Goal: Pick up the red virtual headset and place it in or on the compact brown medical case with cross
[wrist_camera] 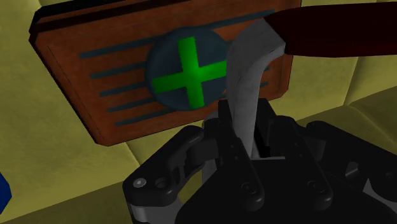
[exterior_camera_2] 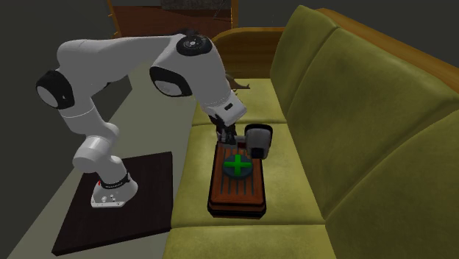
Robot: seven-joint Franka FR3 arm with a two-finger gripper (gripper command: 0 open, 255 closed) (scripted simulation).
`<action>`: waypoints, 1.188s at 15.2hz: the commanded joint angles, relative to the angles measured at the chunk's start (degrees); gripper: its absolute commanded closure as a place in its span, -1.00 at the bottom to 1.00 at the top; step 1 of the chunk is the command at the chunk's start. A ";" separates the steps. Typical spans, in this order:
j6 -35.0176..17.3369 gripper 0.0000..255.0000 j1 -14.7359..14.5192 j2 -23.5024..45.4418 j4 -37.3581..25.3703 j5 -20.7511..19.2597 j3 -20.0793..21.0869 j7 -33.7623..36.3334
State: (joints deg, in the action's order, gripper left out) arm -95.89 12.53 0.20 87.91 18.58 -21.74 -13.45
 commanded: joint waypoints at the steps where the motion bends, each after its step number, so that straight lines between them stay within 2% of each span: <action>1: 1.09 1.00 1.53 0.68 -0.81 0.67 -1.51 -2.96; 6: 3.75 1.00 5.56 3.36 -3.36 2.65 -5.08 -9.99; 14: -2.73 1.00 4.91 1.60 4.76 1.99 -4.70 -11.39; 18: -2.73 1.00 4.86 1.60 4.77 1.99 -4.75 -11.39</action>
State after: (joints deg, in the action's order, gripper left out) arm -98.77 17.55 1.26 92.77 20.40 -26.68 -24.82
